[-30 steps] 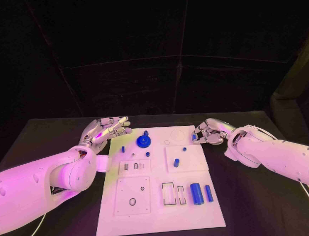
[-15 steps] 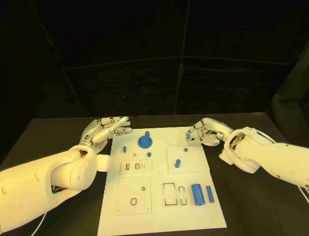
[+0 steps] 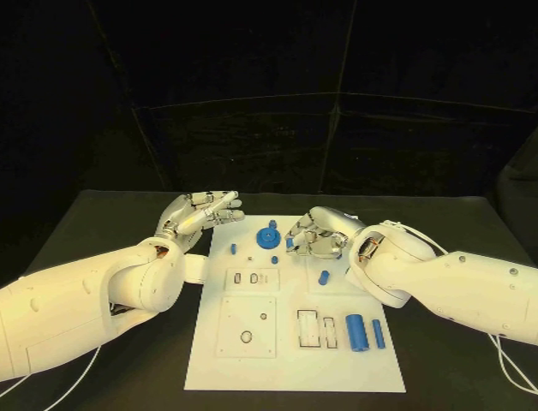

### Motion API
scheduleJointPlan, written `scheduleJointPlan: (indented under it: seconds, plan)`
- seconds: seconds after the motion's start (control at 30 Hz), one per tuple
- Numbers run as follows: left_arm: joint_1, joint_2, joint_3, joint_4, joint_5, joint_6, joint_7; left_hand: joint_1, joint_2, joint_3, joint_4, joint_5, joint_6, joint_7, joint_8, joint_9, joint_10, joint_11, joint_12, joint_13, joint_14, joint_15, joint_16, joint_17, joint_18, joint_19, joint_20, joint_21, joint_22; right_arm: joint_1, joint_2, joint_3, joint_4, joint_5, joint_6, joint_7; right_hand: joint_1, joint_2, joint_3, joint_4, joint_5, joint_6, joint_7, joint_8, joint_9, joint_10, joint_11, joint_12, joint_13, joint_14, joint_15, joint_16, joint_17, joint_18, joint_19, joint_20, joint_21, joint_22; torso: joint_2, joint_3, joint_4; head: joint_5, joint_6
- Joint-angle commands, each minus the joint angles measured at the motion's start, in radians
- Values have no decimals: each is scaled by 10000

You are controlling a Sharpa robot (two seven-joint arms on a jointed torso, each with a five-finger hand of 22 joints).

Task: Assemble the parts on the task board

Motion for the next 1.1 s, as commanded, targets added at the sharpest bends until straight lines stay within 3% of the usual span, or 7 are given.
scheduleJointPlan:
  seconds: [0.03,0.1,0.23,0.4,0.53,0.8,1.1]
  plan:
    - [18,8,10,3,91,120,45,-27,75,-3,-49,-47,-22,123,-50,-9,-27,17,-51,-9,9,64,-32,9,144,60,34,-66,-10,17,280,0,102,-1199,429,-965,-56,-74,87,8,8,52,-55,5,20,-56,-19,-16,0,433,-29,-32,-6,-42,-50,5,-27,-13,-1,-14,49,131,-117]
    - [20,5,10,7,93,114,48,-27,75,-3,-49,-47,-22,123,-50,-9,-27,17,-51,-9,9,64,-32,9,144,60,34,-66,-10,14,459,-3,131,-1487,576,-1069,-77,-95,96,9,3,48,-51,-2,18,-38,-16,8,24,436,-27,-24,11,-44,-44,7,-24,-3,9,-14,65,165,-207]
    - [25,10,10,16,95,109,46,-27,75,-3,-49,-47,-22,123,-50,-9,-27,17,-51,-9,9,64,-32,9,144,60,34,-66,-10,7,777,-23,93,-1917,793,-1198,-111,-118,112,16,-6,40,-45,-13,15,-9,-11,49,64,448,-23,4,62,-47,-35,10,-19,11,0,-6,18,328,-317]
    - [32,40,11,23,96,123,46,-23,76,0,-62,-47,-21,121,-52,-9,-25,15,-53,-9,7,64,-38,9,144,60,35,-69,-14,-19,1045,-209,42,-2106,916,-1251,-167,-157,138,26,-21,25,-35,-33,10,9,-3,70,87,459,-16,26,102,-51,-25,15,-14,28,-2,-3,42,404,-408]
    - [36,57,11,11,96,126,49,-19,76,2,-69,-46,-21,120,-52,-9,-25,15,-53,-9,6,65,-41,9,143,60,35,-71,-16,-71,1241,-275,-38,-2242,923,-1263,-216,-187,157,38,-26,16,-29,-47,7,50,4,135,149,485,-11,94,222,-56,-9,20,-4,54,3,11,21,489,-456]
    - [37,70,11,10,96,133,47,-19,76,2,-69,-46,-21,120,-52,-9,-25,15,-53,-9,6,65,-41,9,143,60,35,-71,-16,-152,1423,-304,-200,-2407,1141,-1283,-272,-257,185,35,-25,-3,-19,-72,3,79,11,183,197,499,-3,127,278,-59,-1,27,2,67,-12,9,29,508,-581]
    - [37,77,11,1,96,138,43,-19,76,2,-69,-46,-21,120,-52,-9,-25,15,-53,-9,6,65,-41,9,143,60,35,-71,-16,-243,1494,-311,-297,-2481,1379,-1229,-320,-314,205,35,-33,-21,-8,-94,0,46,20,135,156,506,4,145,309,-58,-2,34,1,64,-1,18,15,519,-597]
